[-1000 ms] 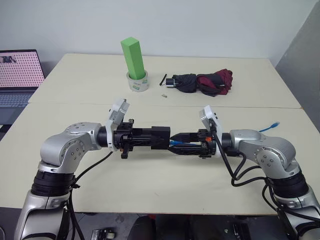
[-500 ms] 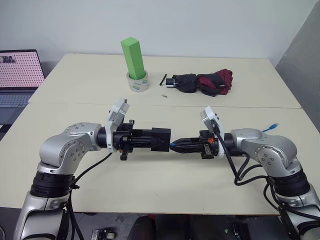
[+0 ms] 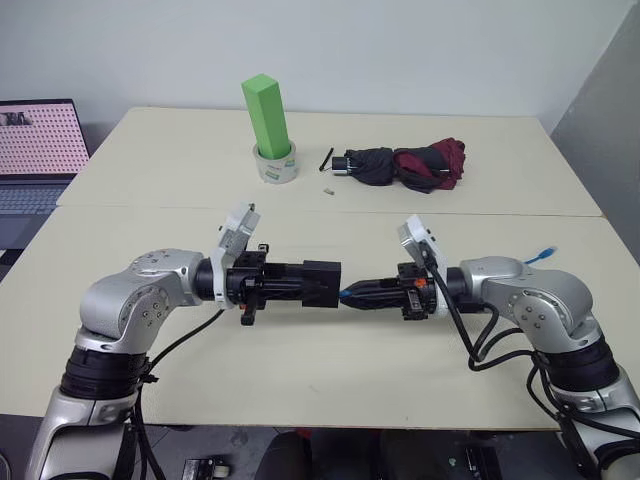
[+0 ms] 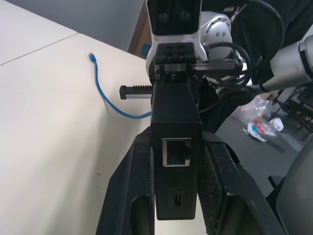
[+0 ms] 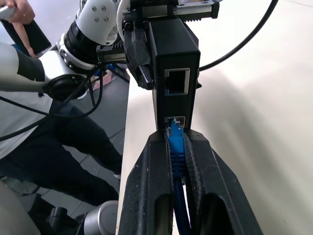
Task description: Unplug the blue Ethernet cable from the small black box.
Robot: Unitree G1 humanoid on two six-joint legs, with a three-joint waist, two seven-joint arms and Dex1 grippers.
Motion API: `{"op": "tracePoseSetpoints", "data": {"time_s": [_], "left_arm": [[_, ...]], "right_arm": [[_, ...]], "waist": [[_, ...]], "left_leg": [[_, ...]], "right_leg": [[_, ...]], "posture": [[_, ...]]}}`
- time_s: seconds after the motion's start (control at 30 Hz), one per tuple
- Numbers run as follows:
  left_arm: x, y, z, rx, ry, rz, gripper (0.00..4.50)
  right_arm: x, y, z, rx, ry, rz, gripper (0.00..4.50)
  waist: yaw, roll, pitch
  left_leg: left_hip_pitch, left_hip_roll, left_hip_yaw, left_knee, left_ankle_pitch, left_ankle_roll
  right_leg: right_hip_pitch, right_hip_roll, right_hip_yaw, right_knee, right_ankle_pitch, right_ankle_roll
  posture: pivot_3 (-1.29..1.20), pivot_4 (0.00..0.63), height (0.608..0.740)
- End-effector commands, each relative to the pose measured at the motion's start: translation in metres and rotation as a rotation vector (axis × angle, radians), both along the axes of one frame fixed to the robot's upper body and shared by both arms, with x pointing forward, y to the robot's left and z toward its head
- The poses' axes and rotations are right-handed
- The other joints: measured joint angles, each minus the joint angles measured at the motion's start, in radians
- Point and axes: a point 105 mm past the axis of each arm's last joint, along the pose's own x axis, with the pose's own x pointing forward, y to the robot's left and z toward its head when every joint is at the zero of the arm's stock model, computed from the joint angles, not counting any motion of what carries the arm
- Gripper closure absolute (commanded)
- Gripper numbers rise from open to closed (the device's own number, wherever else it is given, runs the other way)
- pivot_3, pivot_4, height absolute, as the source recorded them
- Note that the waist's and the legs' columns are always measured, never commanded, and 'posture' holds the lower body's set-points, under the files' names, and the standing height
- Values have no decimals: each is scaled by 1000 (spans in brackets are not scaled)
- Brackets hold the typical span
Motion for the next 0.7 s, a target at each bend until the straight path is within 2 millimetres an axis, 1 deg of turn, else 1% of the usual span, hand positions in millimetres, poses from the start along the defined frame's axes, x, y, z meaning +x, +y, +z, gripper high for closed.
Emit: {"op": "tracePoseSetpoints", "data": {"time_s": [0.03,0.2,0.27,0.33,0.4,0.43,0.47,0.5,0.53,0.6,0.63,0.67,0.7], "left_arm": [[-1,9,-2,59,-53,17,3719],[2,13,-4,71,-64,38,3719],[3,14,-4,72,-69,49,3719],[6,16,-4,72,-78,70,3719],[12,18,-5,70,-100,123,3719],[14,19,-7,75,-109,142,3719],[16,19,-9,80,-119,159,3719],[18,19,-10,80,-124,173,3719],[20,19,-10,80,-128,181,3719],[23,18,-12,77,-142,205,3719],[25,17,-13,77,-151,217,3719],[26,17,-13,76,-159,226,3719],[28,17,-13,76,-167,237,3719]], "right_arm": [[6,-16,7,-13,-56,-50,4462],[9,-24,3,-41,-74,-81,4462],[15,-29,2,-46,-96,-124,4462],[37,-41,-2,-78,-178,-262,4463],[79,-73,-8,-141,-295,-540,4463],[93,-88,-12,-164,-318,-650,4463],[103,-100,-16,-185,-332,-735,4463],[109,-109,-21,-205,-340,-788,4463],[112,-113,-25,-218,-348,-815,4463],[119,-126,-42,-256,-326,-901,3763],[120,-128,-47,-256,-306,-930,3737],[120,-128,-50,-240,-281,-946,3302],[120,-126,-49,-228,-273,-951,3200]], "waist": [[0,0,0],[0,0,0],[1,0,0],[1,0,0],[1,0,0],[0,0,0],[1,0,0],[2,0,0],[3,0,0],[0,0,0],[0,0,0],[0,0,0],[0,0,0]], "left_leg": [[0,0,0,0,0,0],[0,0,0,0,-2,3],[0,0,0,0,-2,3],[0,0,0,0,-2,3],[0,0,0,0,-2,3],[0,0,0,0,-2,3],[0,0,0,0,-2,3],[0,-1,1,0,-1,2],[0,-1,1,0,0,1],[0,0,2,0,0,0],[-1,0,2,-1,0,0],[-1,0,3,-1,0,0],[-1,0,4,-1,0,0]], "right_leg": [[0,0,0,0,0,0],[0,0,0,0,0,0],[0,0,0,0,0,0],[0,0,0,0,0,0],[0,0,0,0,0,0],[0,0,0,0,0,0],[0,0,0,0,0,0],[0,0,1,0,0,0],[0,0,1,0,0,0],[-1,0,2,0,0,0],[-1,0,2,0,0,0],[-2,0,3,0,0,0],[-2,0,3,1,0,0]], "posture": [[0,150,740],[0,150,740],[0,150,740],[0,150,740],[0,150,740],[0,150,740],[0,150,740],[0,150,740],[0,150,740],[0,150,740],[0,150,740],[0,150,740],[0,150,740]]}}
